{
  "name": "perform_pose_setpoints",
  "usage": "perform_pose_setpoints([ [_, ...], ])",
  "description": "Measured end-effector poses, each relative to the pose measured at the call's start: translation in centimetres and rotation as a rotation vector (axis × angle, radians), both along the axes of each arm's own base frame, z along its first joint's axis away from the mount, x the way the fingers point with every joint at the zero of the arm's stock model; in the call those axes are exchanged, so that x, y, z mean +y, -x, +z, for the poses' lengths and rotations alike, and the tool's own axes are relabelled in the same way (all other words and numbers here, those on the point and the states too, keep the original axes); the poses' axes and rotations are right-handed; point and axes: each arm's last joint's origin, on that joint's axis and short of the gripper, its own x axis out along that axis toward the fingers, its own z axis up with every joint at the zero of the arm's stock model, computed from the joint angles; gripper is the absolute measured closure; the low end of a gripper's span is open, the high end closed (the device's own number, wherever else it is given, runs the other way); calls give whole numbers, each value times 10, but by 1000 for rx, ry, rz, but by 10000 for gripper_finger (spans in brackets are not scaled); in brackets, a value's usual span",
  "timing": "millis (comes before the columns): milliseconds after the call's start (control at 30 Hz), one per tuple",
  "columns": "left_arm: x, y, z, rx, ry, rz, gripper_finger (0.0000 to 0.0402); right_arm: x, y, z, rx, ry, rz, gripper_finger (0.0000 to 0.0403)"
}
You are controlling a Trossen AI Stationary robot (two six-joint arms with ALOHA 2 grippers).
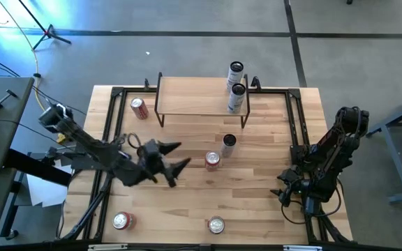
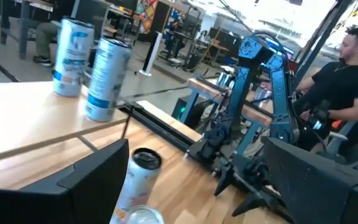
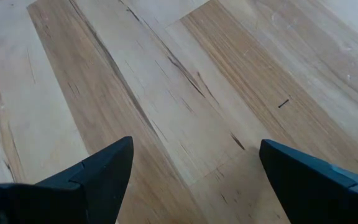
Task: Place canned beverage on shelf
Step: Put the left white yellow soda can on the shelf
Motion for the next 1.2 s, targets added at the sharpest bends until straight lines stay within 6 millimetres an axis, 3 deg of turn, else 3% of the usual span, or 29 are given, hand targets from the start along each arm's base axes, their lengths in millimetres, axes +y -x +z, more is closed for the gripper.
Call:
perform_pose_setpoints([
  [267,-15,-45,-12,25,-29,45,41,0,0,0,0,0,0,64],
  [500,-27,-78,-39,57,-23,108,41,0,0,0,0,0,0,64],
  [833,-40,-99,-71,119,-81,205,41,0,0,0,0,0,0,64],
  [1200,-45,-103,-110,148,-31,229,41,0,0,0,0,-1,0,64],
])
